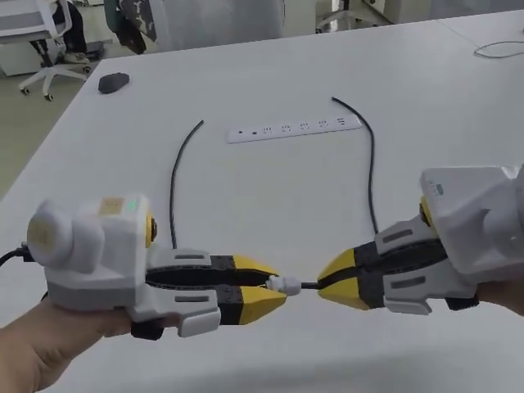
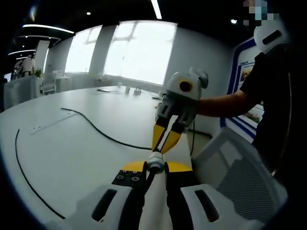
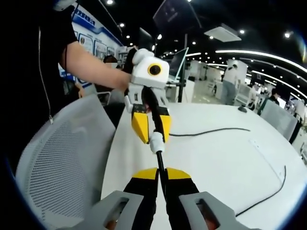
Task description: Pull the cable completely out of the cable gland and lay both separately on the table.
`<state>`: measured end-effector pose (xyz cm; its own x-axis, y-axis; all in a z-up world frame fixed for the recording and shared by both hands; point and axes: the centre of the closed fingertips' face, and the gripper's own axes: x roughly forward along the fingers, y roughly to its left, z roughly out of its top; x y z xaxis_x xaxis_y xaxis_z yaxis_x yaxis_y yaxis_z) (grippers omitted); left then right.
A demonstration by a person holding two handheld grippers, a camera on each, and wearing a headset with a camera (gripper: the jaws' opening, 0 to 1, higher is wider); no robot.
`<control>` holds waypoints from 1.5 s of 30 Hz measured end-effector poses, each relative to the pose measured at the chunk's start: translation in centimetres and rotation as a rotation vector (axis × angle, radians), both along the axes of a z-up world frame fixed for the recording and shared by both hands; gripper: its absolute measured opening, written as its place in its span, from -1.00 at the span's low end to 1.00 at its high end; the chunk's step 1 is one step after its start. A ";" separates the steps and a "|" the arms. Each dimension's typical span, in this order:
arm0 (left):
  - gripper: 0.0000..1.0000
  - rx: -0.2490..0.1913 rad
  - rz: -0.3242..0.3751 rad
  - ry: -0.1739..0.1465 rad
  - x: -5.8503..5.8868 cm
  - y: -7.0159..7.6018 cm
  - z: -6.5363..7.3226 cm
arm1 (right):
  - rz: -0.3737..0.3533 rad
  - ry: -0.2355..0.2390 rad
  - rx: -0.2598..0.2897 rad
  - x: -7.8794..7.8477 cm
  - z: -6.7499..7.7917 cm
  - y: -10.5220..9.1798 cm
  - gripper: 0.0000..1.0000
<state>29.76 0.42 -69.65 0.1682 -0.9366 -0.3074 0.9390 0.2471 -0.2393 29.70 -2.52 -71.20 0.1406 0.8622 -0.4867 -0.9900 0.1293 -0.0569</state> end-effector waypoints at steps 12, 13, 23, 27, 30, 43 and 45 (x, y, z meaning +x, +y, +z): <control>-0.70 0.011 0.026 -0.009 0.4 1.1 -0.1 | -0.172 0.008 -0.122 1.9 -2.7 -5.4 -1.00; -0.70 0.011 0.029 -0.010 0.5 1.2 0.0 | -0.193 0.014 -0.118 2.0 -2.8 -6.2 -1.00; -0.70 -0.005 0.056 -0.012 0.8 1.6 0.1 | -0.441 0.039 -0.181 4.3 -4.5 -13.3 -1.00; -0.70 0.008 0.056 -0.010 0.6 1.8 -0.2 | -0.509 0.058 -0.194 4.8 -5.4 -15.7 -1.00; -0.70 0.013 0.055 -0.012 0.4 1.8 -0.4 | -0.528 0.068 -0.229 4.8 -6.5 -16.8 -1.00; -0.70 0.022 0.066 -0.004 0.4 2.2 -0.6 | -0.598 0.136 -0.272 4.3 -8.7 -18.6 -0.97; -0.70 0.022 0.065 -0.010 0.4 2.1 -0.6 | -0.586 0.130 -0.302 4.2 -8.9 -18.7 -0.97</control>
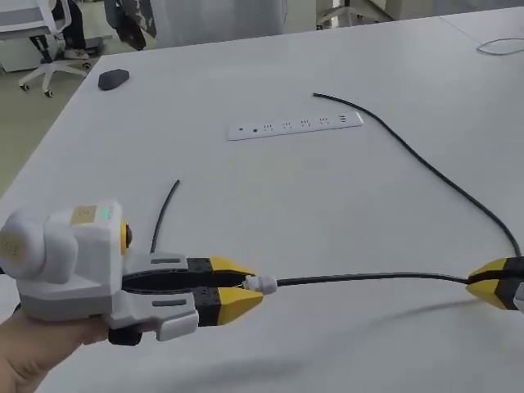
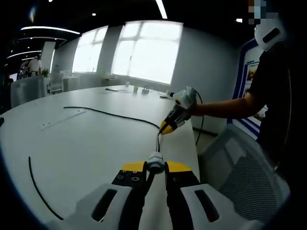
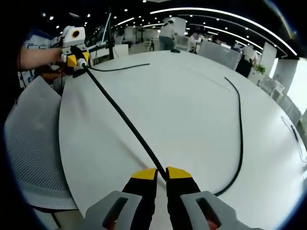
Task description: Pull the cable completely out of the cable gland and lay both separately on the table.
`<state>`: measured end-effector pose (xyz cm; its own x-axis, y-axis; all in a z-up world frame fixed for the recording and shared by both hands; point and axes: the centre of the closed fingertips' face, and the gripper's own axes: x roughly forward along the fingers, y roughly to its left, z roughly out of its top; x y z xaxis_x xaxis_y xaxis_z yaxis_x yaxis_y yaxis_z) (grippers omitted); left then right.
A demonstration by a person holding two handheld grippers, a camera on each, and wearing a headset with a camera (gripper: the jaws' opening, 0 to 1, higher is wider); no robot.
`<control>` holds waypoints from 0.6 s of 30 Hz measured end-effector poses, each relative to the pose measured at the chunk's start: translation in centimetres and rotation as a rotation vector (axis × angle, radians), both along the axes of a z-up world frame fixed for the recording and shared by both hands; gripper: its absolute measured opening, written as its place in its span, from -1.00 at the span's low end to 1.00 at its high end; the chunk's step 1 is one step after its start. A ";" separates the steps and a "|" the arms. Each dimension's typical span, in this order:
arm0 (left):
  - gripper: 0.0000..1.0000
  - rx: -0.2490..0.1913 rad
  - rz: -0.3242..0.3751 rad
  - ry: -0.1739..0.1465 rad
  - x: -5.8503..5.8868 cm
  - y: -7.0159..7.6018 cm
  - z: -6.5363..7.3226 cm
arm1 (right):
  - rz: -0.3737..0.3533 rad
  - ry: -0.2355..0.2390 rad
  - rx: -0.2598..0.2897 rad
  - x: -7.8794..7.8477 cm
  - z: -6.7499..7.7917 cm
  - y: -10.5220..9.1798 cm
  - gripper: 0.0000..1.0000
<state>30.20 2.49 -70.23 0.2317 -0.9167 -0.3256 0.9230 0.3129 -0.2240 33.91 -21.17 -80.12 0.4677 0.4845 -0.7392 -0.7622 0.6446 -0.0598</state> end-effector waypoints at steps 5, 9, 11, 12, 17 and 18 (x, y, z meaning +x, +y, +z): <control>-0.70 0.000 0.010 -0.019 0.2 0.3 0.3 | 0.026 0.024 -0.008 -0.4 0.8 0.5 -0.91; -0.70 0.006 0.021 -0.020 0.4 0.5 0.3 | 0.063 0.031 0.127 -0.3 4.0 4.7 -0.62; -0.70 0.013 0.014 -0.028 0.3 0.2 0.4 | 0.109 -0.003 0.166 -0.3 5.7 6.7 -0.65; -0.70 0.012 0.013 -0.030 0.3 0.2 0.5 | 0.140 -0.010 0.198 -0.5 6.6 7.9 -0.66; -0.70 0.014 0.003 -0.043 0.4 -0.2 0.9 | 0.318 -0.044 0.302 -2.6 10.4 15.0 -0.76; -0.70 0.010 0.001 -0.046 0.4 -0.3 1.0 | 0.358 -0.049 0.284 -3.0 10.4 16.0 -0.71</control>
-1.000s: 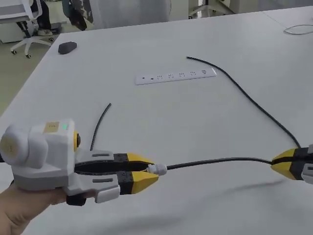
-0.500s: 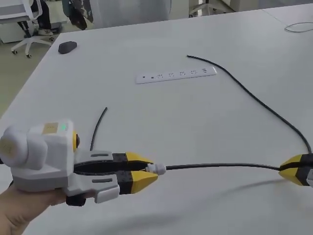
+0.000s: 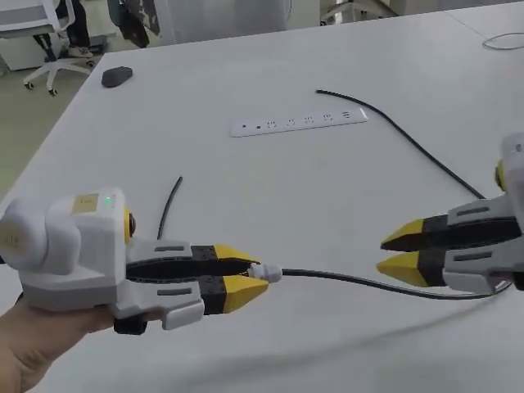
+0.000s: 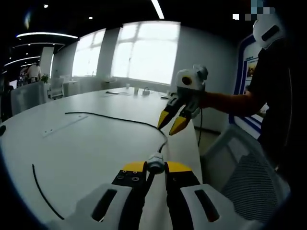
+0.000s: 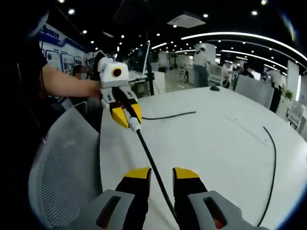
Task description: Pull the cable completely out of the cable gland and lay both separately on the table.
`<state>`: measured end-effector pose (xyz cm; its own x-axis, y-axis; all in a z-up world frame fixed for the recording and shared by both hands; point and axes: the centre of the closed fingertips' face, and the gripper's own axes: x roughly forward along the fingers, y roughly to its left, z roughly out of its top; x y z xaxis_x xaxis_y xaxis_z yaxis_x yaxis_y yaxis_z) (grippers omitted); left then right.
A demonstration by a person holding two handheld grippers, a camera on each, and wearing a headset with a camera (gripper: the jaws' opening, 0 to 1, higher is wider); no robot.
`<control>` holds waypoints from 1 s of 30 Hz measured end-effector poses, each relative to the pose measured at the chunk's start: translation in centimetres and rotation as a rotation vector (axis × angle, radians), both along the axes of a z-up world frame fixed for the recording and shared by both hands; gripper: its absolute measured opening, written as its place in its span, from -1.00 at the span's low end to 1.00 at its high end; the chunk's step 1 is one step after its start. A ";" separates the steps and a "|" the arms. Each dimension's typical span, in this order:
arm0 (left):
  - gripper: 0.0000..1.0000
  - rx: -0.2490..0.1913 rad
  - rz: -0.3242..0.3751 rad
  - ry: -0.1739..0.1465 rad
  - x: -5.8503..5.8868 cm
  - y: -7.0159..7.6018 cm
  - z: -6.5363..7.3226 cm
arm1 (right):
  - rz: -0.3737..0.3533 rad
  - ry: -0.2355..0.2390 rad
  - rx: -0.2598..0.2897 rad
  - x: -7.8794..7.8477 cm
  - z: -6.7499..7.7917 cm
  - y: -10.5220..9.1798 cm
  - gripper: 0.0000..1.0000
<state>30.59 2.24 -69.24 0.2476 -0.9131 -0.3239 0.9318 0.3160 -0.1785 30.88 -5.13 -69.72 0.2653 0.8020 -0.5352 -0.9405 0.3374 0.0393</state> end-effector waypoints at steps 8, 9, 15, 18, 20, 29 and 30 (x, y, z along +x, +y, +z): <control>-0.70 -0.003 -0.013 0.001 -0.1 -0.4 0.1 | 0.112 -0.049 -0.021 -0.3 -0.3 4.1 -0.80; -0.70 -0.005 -0.016 0.002 -0.1 -0.5 0.1 | 0.128 -0.051 -0.022 -0.4 -0.3 4.4 -0.81; -0.70 -0.009 -0.038 -0.012 -0.3 -1.0 0.5 | 0.180 -0.066 -0.053 -0.6 -1.0 5.6 -0.96; -0.70 -0.004 -0.040 -0.009 -0.2 -1.0 0.4 | 0.178 -0.066 -0.061 -0.5 -1.1 5.5 -0.99; -0.70 -0.008 -0.040 -0.009 -0.2 -1.0 0.5 | 0.169 -0.054 -0.053 -0.5 -1.0 5.3 -1.00; -0.70 -0.014 -0.022 -0.022 0.3 -1.0 0.8 | 0.046 -0.056 -0.095 0.7 -1.5 2.7 -1.00; -0.70 -0.017 -0.020 -0.019 0.3 -0.9 0.9 | 0.030 -0.047 -0.094 0.8 -1.5 2.2 -1.00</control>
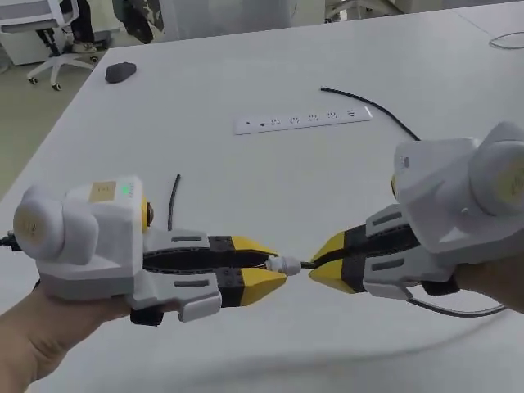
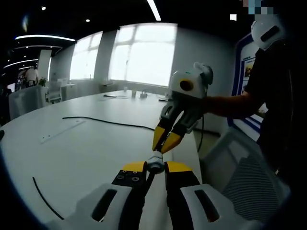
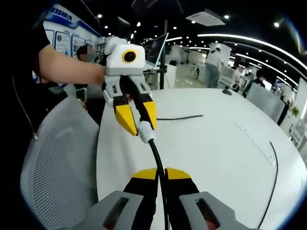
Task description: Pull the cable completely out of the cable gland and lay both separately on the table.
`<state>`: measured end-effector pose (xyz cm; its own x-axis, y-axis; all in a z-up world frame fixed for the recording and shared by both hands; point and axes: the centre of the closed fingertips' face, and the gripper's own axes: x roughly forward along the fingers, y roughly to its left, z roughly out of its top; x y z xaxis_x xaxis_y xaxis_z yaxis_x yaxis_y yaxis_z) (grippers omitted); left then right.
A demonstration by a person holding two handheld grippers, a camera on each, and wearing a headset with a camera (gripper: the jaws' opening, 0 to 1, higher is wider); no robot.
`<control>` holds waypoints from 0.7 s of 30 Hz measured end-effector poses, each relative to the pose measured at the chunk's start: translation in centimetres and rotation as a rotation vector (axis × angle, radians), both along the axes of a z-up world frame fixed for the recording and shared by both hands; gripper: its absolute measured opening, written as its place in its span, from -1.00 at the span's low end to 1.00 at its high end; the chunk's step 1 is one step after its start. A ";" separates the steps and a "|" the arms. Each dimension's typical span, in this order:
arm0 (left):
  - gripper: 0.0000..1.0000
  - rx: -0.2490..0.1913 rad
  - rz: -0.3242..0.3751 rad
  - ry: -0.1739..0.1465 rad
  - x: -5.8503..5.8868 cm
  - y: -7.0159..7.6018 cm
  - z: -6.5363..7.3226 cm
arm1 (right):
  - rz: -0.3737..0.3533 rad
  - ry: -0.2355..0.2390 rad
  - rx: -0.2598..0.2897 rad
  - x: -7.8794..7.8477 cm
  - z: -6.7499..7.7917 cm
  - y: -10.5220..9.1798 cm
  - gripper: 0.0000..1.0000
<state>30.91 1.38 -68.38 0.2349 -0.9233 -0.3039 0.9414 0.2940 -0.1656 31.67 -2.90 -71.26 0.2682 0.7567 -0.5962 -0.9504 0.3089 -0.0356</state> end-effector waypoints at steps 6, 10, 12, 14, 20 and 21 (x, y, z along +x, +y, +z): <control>-0.70 0.022 0.000 -0.011 0.1 0.3 -0.1 | -0.136 0.022 -0.026 1.4 -0.9 -4.0 -1.00; -0.70 0.025 0.002 -0.017 0.0 0.8 0.0 | -0.220 0.058 -0.027 1.9 -1.6 -6.6 -1.00; -0.70 0.024 0.000 -0.027 0.1 0.9 0.1 | -0.265 0.070 -0.030 2.2 -2.0 -7.9 -1.00; -0.70 0.026 0.005 -0.023 0.1 1.1 0.2 | -0.295 0.078 -0.032 2.4 -2.5 -9.0 -1.00; -0.70 0.047 0.008 -0.028 0.0 1.5 -0.1 | -0.412 0.105 -0.060 3.1 -4.0 -13.1 -1.00; -0.70 0.051 0.010 -0.032 0.0 1.7 -0.1 | -0.423 0.110 -0.062 3.1 -4.2 -13.6 -1.00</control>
<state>30.92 3.04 -68.48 0.2547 -0.9043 -0.3425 0.9429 0.3109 -0.1197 34.82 -16.52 -75.49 0.4795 0.5559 -0.6790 -0.7398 0.6723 0.0280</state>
